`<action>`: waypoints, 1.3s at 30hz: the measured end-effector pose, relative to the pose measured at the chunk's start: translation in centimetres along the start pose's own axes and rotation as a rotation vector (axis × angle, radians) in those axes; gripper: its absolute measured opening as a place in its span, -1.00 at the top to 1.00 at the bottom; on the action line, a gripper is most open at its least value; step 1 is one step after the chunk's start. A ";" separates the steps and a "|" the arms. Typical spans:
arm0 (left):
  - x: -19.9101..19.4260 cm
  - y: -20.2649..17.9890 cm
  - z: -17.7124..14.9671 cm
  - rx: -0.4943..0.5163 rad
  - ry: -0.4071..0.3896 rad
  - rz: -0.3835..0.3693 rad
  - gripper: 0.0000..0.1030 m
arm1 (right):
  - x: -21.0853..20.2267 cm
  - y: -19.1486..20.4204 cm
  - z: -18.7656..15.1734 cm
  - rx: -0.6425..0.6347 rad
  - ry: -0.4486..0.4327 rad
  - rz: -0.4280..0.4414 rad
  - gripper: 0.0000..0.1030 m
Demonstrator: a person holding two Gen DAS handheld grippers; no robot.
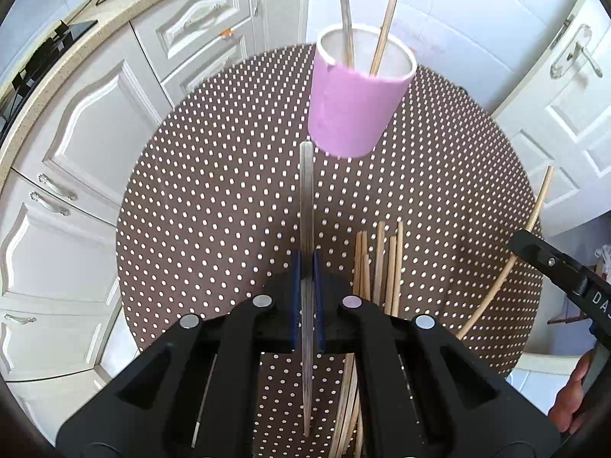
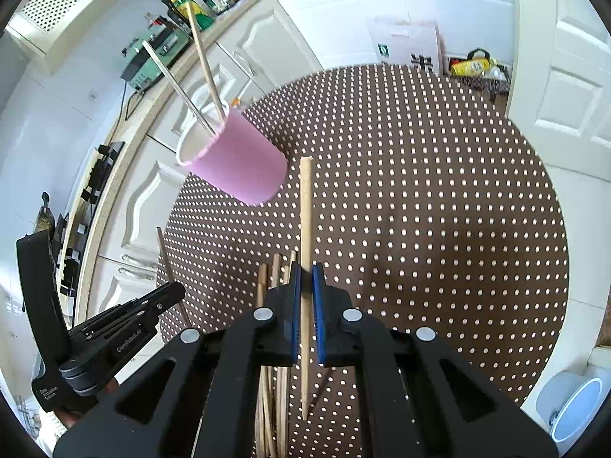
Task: Organize utensils
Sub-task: 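Grasp one chopstick with the left gripper while the right gripper lifts its chopstick, then lift both held chopsticks upright and lower them into the pink cup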
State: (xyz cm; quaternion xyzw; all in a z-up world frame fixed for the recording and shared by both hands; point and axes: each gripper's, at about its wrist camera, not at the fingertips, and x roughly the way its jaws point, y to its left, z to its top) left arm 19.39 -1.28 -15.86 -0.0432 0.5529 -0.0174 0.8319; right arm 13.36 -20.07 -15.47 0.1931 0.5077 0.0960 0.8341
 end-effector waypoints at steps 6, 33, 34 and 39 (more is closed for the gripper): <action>-1.6 0.3 0.2 -0.006 -0.053 -0.008 0.88 | -1.3 0.9 0.4 -0.024 -0.051 0.005 0.90; -9.9 0.8 4.7 -0.058 -0.320 -0.018 0.88 | -7.2 5.4 5.4 -0.160 -0.277 0.044 0.90; -10.3 0.7 5.1 -0.059 -0.330 -0.024 0.88 | -7.4 5.4 5.7 -0.162 -0.283 0.048 0.90; -11.6 0.3 6.4 -0.045 -0.359 -0.027 0.88 | -8.5 6.2 7.2 -0.179 -0.322 0.063 0.90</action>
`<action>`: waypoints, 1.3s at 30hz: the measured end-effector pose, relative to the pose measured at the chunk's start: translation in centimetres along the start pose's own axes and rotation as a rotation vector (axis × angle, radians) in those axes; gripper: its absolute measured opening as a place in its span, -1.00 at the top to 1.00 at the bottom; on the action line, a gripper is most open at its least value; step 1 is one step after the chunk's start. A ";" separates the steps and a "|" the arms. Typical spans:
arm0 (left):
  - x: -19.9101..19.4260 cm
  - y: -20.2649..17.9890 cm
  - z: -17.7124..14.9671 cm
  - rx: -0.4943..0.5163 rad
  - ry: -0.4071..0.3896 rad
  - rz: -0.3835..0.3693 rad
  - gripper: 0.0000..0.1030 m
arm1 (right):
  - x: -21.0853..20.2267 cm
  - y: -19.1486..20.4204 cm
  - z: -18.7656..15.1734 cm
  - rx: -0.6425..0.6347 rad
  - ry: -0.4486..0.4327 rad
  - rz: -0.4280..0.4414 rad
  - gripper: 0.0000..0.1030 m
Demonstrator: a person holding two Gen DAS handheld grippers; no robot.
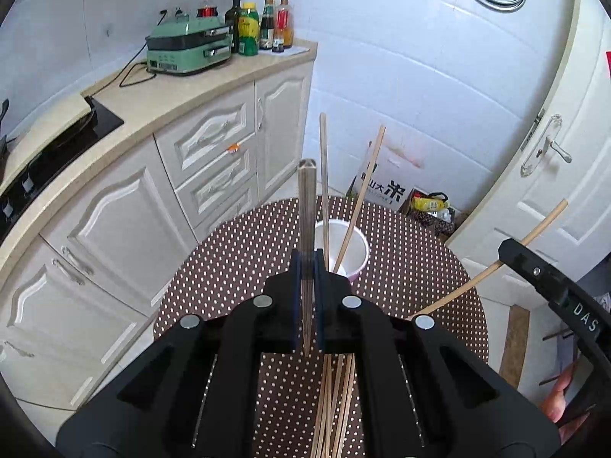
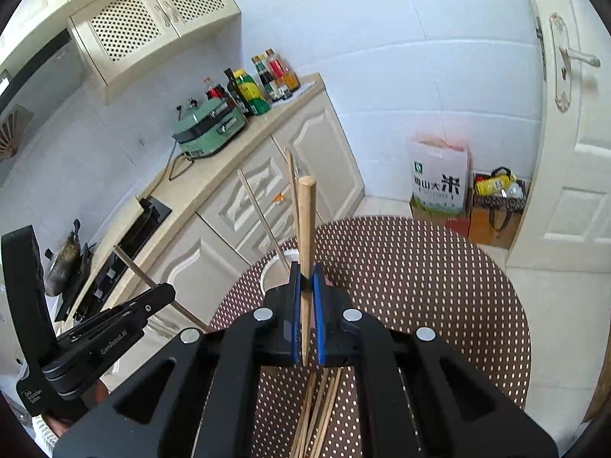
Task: Organize utensils
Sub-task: 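Lift both held chopsticks upright and lower them into the pink cup, then open both grippers to release the chopsticks inside the pink cup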
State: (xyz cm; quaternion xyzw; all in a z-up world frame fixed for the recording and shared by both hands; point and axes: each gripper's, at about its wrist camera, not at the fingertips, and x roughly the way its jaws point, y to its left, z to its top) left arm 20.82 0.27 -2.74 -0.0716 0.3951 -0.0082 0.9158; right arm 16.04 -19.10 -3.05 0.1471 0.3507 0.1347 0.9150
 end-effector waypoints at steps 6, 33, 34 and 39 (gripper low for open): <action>-1.2 0.3 2.4 -0.040 -0.040 -0.031 0.88 | -0.5 0.6 2.3 -0.021 -0.054 0.018 0.90; 6.0 -0.5 7.8 -0.033 0.010 -0.039 0.88 | 8.4 0.8 5.2 -0.070 0.043 -0.007 0.90; 6.6 -0.4 7.8 -0.035 0.022 -0.037 0.88 | 8.8 0.8 5.2 -0.071 0.053 -0.009 0.90; 9.2 -0.1 7.4 -0.039 0.071 -0.032 0.88 | 11.5 0.6 4.5 -0.080 0.121 -0.018 0.90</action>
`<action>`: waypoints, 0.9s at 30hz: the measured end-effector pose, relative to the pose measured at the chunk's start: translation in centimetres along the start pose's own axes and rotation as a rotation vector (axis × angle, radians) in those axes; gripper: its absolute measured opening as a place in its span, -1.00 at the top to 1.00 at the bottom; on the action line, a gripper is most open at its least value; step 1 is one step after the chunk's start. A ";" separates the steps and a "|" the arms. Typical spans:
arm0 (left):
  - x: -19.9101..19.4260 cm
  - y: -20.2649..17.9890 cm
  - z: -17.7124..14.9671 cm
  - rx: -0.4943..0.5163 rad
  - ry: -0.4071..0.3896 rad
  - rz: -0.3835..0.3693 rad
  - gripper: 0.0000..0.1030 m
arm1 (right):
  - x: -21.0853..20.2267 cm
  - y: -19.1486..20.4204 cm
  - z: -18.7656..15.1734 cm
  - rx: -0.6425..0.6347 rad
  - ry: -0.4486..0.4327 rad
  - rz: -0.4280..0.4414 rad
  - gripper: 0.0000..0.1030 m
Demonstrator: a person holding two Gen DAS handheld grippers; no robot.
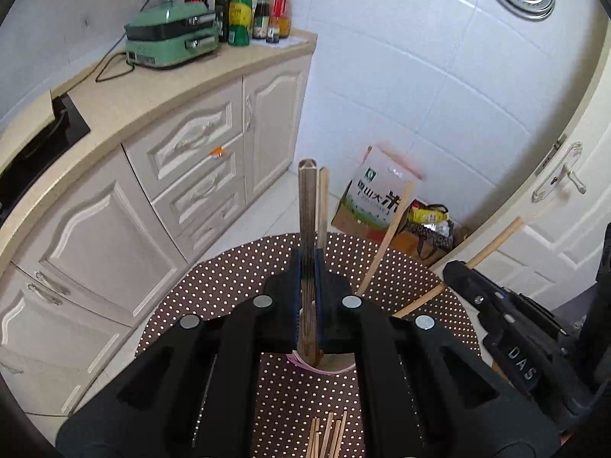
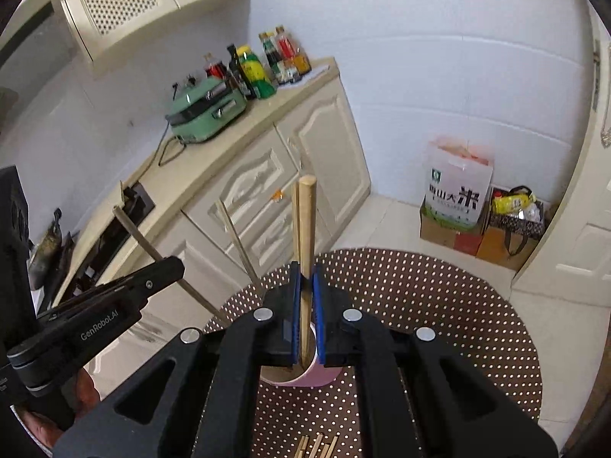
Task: Organize utensils
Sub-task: 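Open both grippers to release the chopsticks inside the pink cup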
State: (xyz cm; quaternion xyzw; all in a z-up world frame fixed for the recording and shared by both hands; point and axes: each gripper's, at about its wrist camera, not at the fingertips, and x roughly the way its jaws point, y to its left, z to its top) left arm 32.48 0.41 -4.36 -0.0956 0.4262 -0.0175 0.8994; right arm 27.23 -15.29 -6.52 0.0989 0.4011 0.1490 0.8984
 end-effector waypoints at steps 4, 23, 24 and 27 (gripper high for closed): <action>1.7 0.2 0.0 -0.002 0.034 -0.010 0.87 | 2.0 0.0 -0.2 0.002 0.047 -0.003 0.90; 2.1 1.0 -0.2 -0.021 0.033 -0.062 -0.22 | 2.3 -1.9 -0.4 0.102 0.085 -0.052 -0.10; 2.1 1.1 -0.2 -0.020 0.036 -0.063 -0.22 | 2.0 -2.1 -0.4 0.108 0.082 -0.055 -0.12; 1.7 1.3 -0.4 -0.015 0.032 -0.057 -0.22 | 1.5 -2.3 -0.5 0.110 0.075 -0.064 -0.13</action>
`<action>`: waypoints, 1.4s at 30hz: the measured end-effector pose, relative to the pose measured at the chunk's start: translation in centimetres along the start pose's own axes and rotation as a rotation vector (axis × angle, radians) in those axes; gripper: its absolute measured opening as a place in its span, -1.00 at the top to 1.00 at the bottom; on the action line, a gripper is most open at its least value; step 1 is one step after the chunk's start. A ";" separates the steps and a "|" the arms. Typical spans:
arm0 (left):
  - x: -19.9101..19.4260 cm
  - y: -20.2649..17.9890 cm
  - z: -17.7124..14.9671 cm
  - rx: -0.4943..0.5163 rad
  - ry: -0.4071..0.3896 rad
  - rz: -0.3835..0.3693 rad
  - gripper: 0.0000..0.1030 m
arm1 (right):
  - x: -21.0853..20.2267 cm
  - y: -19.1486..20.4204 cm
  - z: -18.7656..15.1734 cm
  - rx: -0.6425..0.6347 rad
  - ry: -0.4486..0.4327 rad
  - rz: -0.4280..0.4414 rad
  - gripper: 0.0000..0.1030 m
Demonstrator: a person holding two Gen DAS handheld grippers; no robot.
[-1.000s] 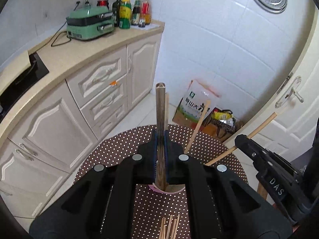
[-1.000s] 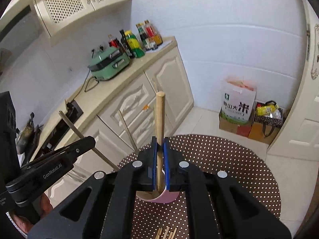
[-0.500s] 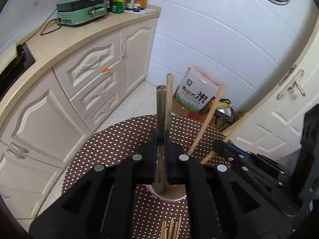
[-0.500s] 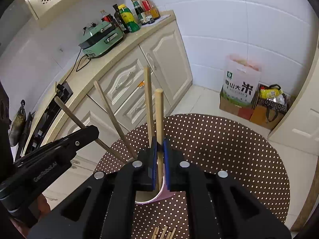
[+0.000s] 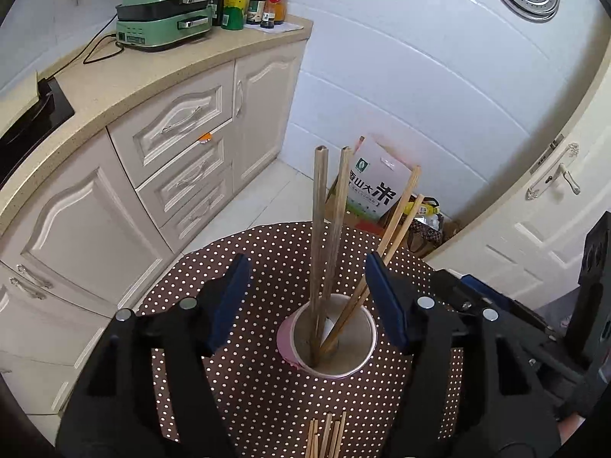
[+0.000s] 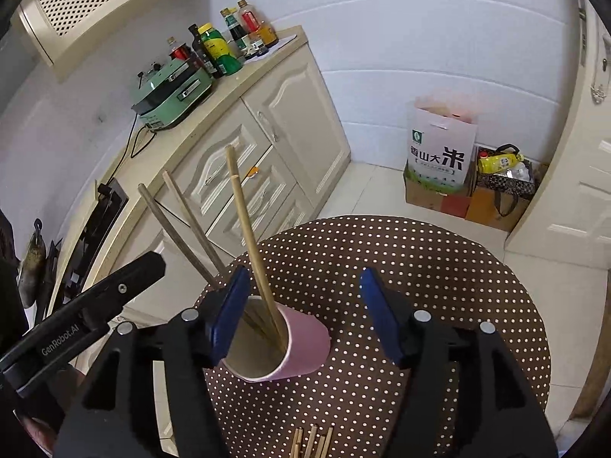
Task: Organize utensils
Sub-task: 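Open both grippers to release the chopsticks inside the pink cup, then move both grippers back down to the chopstick pile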
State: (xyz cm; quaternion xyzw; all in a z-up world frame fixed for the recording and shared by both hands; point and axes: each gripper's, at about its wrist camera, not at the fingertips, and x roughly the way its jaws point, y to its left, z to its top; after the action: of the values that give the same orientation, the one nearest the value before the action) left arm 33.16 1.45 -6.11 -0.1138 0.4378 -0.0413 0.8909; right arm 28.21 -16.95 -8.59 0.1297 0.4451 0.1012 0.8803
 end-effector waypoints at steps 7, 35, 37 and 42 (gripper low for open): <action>-1.1 0.0 -0.9 0.020 -0.008 0.018 -0.22 | -1.4 -0.4 -0.7 0.005 -0.012 -0.020 -0.19; -5.8 1.4 -7.9 0.028 0.026 0.081 -0.22 | -5.8 0.4 -8.4 0.001 0.041 -0.076 -0.33; -5.9 1.5 -8.9 0.028 0.049 0.075 -0.22 | -5.8 0.2 -9.3 0.003 0.057 -0.088 -0.33; -5.8 1.2 -11.3 0.059 0.099 0.074 -0.25 | -5.7 0.0 -11.8 0.009 0.101 -0.107 -0.33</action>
State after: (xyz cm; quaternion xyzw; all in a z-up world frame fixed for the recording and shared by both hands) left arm 20.60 1.74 -8.62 -0.0690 0.4839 -0.0270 0.8720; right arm 15.34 -17.02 -10.96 0.1044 0.4957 0.0585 0.8602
